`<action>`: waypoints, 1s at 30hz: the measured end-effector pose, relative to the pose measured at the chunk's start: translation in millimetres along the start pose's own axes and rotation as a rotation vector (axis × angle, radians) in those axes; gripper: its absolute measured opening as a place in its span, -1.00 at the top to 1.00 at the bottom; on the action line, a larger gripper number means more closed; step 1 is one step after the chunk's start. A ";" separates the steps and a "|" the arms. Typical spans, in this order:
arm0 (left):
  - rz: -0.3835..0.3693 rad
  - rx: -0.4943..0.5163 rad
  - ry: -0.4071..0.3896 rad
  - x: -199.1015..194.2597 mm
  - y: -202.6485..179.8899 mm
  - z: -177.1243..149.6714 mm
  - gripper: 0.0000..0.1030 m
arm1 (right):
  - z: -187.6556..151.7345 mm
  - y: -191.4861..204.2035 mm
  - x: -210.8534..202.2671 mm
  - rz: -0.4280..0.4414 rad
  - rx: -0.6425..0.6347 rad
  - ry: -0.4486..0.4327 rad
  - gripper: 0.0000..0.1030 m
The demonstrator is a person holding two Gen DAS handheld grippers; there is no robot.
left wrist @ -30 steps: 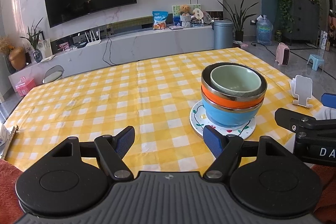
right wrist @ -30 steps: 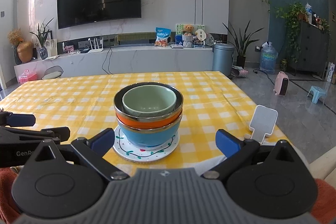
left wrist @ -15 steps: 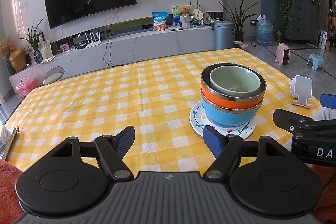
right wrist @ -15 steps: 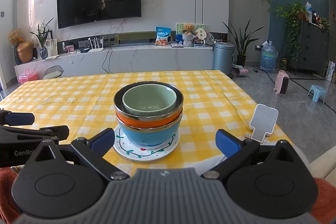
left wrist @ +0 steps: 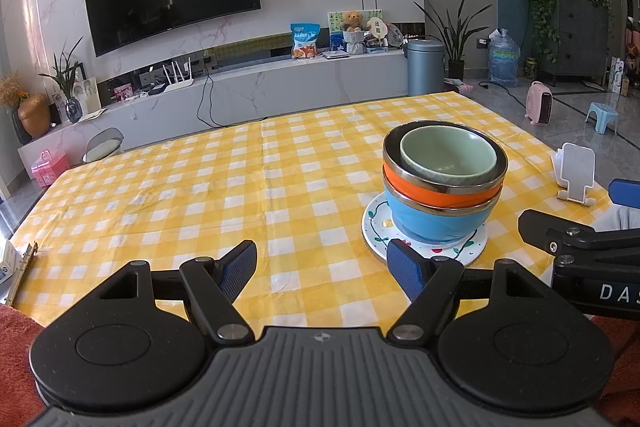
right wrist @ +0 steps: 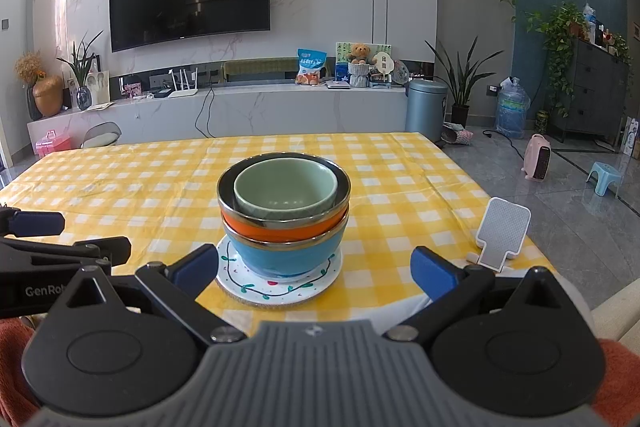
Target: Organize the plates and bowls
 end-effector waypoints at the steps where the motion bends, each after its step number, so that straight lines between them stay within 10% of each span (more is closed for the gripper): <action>1: 0.000 -0.001 0.000 0.0 0.0 0.0 -0.69 | 0.3 -0.2 -0.2 0.000 0.001 -0.001 -0.94; 30: 0.004 -0.004 -0.004 -3.1 0.0 3.7 -0.69 | -0.2 0.0 0.4 0.000 -0.006 0.002 -0.94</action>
Point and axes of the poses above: each gripper's, at about its wrist camera, not at the fingertips, and x roughly the way its jaws point, y to its left, z to its top, the point moved 4 cm from there along x, roughly the way its jaws point, and after that the axes turned 6 degrees about x, right-handed, at the moved point
